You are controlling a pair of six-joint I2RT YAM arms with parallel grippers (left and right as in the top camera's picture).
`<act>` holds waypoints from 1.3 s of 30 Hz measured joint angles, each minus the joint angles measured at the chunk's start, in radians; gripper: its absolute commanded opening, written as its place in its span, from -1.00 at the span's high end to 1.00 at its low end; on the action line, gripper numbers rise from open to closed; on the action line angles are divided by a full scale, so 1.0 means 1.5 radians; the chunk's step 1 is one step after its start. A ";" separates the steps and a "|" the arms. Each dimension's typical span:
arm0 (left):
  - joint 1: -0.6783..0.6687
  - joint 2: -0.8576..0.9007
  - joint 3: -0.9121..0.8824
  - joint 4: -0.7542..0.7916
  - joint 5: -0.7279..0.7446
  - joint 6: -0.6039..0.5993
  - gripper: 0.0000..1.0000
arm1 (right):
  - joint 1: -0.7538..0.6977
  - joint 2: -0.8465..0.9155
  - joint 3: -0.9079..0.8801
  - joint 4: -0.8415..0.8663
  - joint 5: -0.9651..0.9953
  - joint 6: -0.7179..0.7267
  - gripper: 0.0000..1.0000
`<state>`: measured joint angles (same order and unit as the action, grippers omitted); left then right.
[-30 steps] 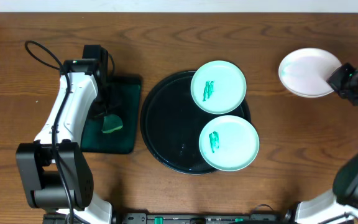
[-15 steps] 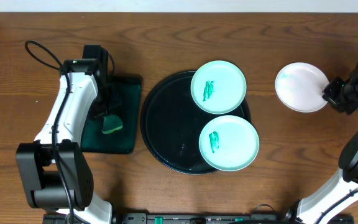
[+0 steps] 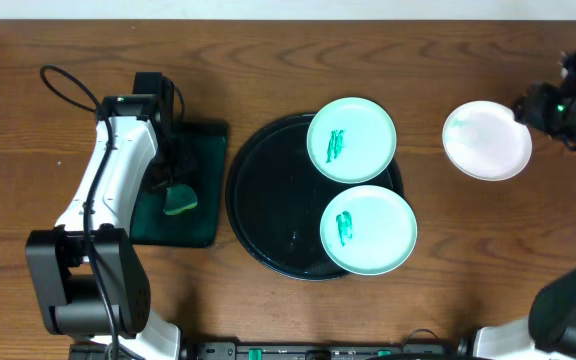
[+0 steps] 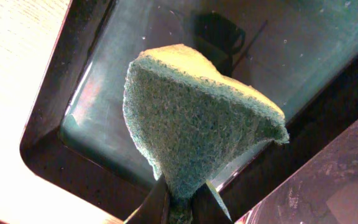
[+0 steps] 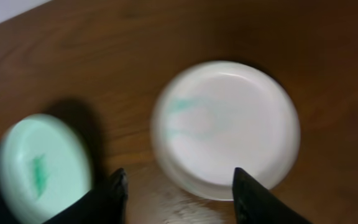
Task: Clean dirty plates on tray and stack at the side
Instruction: 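Set the white plate down on the table's right side, release, then reach the right gripper to the lower green plate's rim and grip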
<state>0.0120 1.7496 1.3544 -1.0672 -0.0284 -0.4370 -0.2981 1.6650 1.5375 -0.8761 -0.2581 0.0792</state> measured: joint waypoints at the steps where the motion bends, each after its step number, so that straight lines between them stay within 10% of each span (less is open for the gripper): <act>1: 0.000 0.000 0.000 0.000 0.000 0.000 0.86 | 0.018 -0.010 0.004 -0.013 -0.004 -0.010 0.05; 12: 0.000 0.000 0.000 0.000 0.000 0.000 0.87 | 0.196 0.028 -0.050 -0.208 0.044 0.086 0.35; 29: 0.000 0.000 0.000 0.000 0.000 0.000 0.86 | 0.347 0.028 -0.289 -0.159 0.121 0.252 0.32; 39: 0.000 0.000 0.000 0.000 0.000 0.000 0.85 | 0.351 0.028 -0.363 -0.089 0.114 0.271 0.70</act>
<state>0.0120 1.7496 1.3544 -1.0672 -0.0284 -0.4374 0.2279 1.7065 0.9928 -1.0096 -0.0875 0.4850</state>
